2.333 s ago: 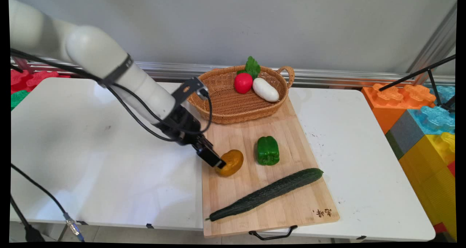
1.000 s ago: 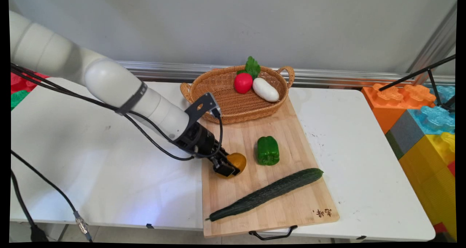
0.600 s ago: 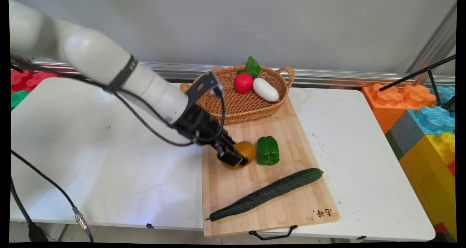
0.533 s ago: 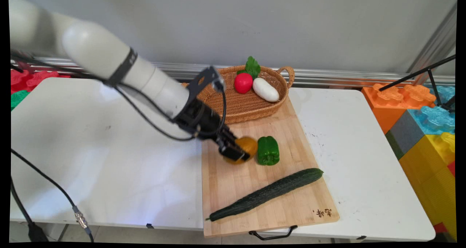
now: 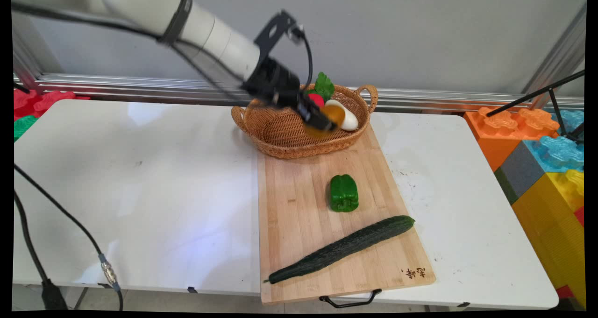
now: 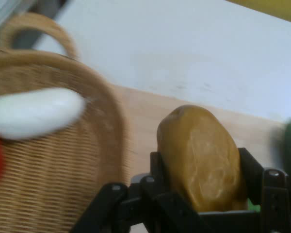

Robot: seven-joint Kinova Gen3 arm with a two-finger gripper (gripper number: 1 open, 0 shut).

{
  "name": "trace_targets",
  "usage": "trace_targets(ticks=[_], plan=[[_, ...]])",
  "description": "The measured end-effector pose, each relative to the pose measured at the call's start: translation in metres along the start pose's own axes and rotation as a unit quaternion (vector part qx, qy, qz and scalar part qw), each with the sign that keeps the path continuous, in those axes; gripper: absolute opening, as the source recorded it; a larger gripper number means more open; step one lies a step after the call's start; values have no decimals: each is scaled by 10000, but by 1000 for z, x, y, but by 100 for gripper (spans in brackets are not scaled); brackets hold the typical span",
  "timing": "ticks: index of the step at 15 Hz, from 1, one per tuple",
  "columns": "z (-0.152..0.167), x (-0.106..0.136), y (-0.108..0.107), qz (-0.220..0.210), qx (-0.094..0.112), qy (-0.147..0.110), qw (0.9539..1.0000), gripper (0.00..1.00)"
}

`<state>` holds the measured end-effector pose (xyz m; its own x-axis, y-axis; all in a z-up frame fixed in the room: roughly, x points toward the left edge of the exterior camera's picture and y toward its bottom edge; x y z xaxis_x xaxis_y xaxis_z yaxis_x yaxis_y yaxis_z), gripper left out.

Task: Place the picked object in the vegetable basket

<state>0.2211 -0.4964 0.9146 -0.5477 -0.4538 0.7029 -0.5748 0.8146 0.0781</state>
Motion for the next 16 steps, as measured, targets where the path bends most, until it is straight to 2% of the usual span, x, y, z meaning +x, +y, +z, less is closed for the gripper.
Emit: trace_targets(ticks=[1,4,7,9,12,16], plan=[[0,6,-15,-21,181,17,9998,0],[2,11,-50,-91,534,-77,9985,0],[4,0,-92,-157,889,-367,9952,0],[9,-9,-116,-177,1057,-474,9931,0],[16,-20,-142,-193,1225,-579,9906,0],[28,-42,-174,-181,1281,-787,9885,0]])
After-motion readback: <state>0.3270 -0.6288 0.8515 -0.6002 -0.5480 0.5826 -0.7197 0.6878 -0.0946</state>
